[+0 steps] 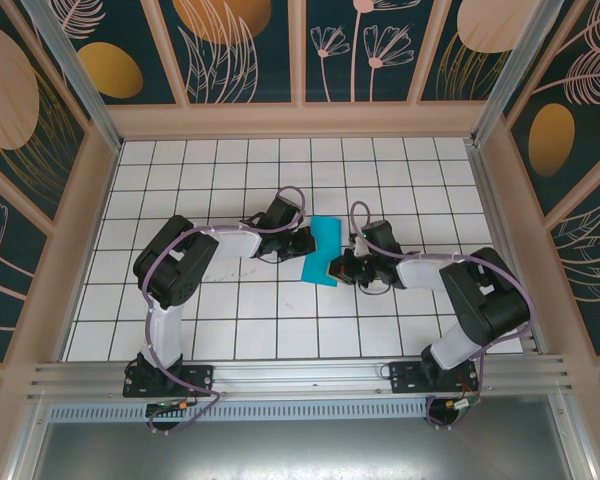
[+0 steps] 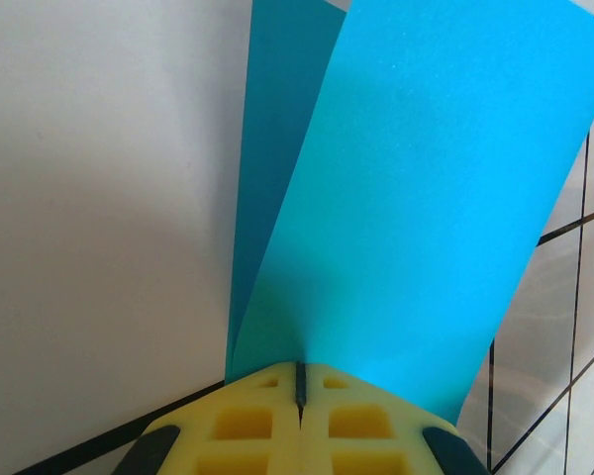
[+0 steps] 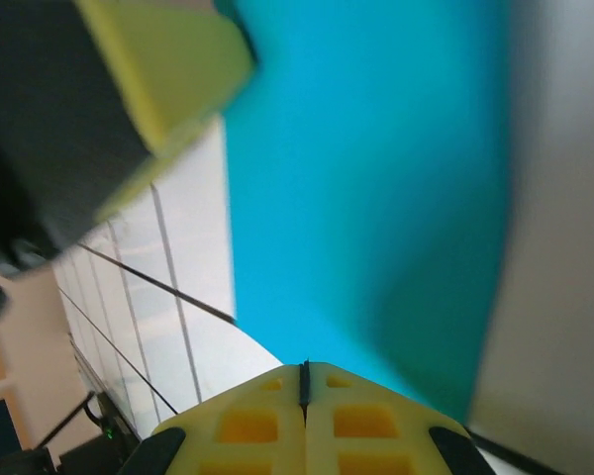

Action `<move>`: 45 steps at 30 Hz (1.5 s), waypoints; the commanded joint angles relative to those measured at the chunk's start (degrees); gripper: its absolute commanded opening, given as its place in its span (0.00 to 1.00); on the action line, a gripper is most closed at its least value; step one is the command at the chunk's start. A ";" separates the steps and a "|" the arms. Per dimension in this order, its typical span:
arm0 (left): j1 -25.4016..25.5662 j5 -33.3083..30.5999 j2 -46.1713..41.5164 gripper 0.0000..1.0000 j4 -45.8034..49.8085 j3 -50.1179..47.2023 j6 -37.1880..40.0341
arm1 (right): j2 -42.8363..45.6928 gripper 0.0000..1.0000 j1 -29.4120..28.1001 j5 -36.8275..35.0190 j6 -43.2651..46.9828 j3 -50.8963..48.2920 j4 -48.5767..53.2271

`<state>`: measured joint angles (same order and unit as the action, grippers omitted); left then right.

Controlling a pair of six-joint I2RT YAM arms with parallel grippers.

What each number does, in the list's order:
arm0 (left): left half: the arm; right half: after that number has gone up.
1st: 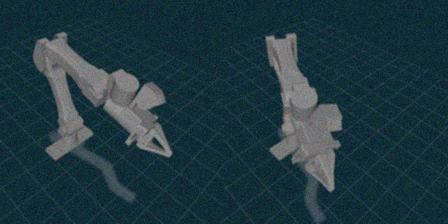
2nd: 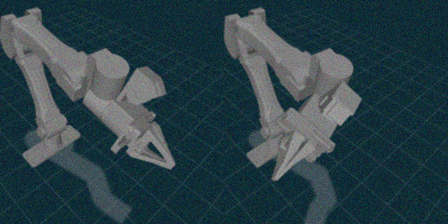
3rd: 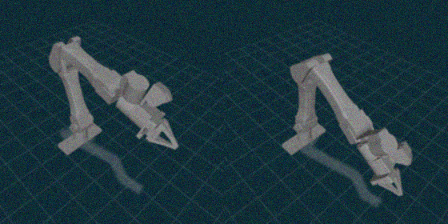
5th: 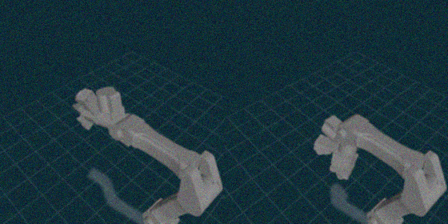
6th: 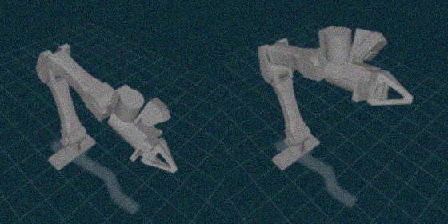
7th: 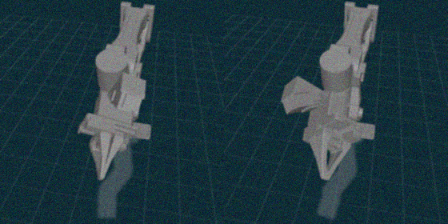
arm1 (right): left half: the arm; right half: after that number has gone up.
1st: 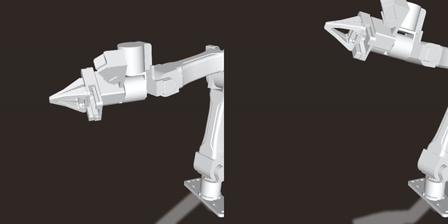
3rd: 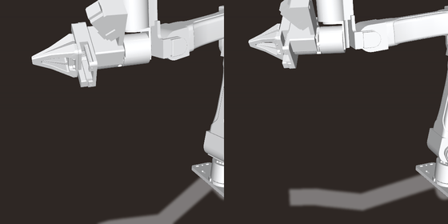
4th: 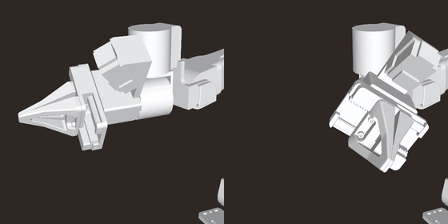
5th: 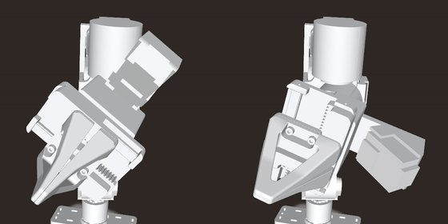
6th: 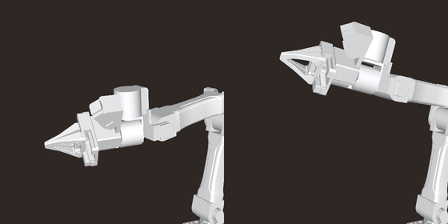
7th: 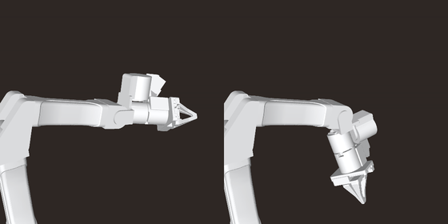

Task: Fold a paper plane with a square sheet of paper (pick it up from the middle)
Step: Fold the square sheet of paper in half at the center of the table.

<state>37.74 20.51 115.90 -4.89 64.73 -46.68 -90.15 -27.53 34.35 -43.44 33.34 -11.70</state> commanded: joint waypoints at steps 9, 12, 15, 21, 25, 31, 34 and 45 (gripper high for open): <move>0.39 -2.63 3.15 0.00 4.36 -0.57 1.24 | -6.32 0.00 2.48 -0.11 1.78 3.49 -3.08; 0.34 -2.58 3.16 0.00 4.36 -0.66 1.24 | -6.83 0.00 2.64 -0.69 1.54 0.97 -3.59; 0.40 -3.10 2.77 0.00 4.46 -1.07 1.30 | -6.98 0.00 2.91 -1.94 1.41 -2.36 -4.68; 0.40 -3.06 3.36 0.00 4.71 -0.75 1.54 | -3.67 0.00 3.65 0.43 2.22 0.09 -2.60; 0.34 -3.20 3.37 0.00 4.94 -0.75 1.66 | -1.96 0.00 5.73 1.57 3.08 3.66 -2.14; 0.41 -3.14 3.46 0.00 4.90 -0.66 1.70 | -6.73 0.00 7.64 2.86 4.27 7.15 -2.65; 0.37 -3.02 3.57 0.00 4.96 -0.57 1.66 | -9.04 0.00 7.81 2.98 3.92 6.97 -3.82; 0.39 -3.38 3.62 0.00 5.26 -0.32 1.91 | -11.11 0.00 7.88 -0.22 3.81 7.26 -0.68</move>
<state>37.85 20.34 115.96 -4.84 64.82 -46.11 -101.71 -19.81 35.68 -40.69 40.05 -15.05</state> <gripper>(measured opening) 0.044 0.067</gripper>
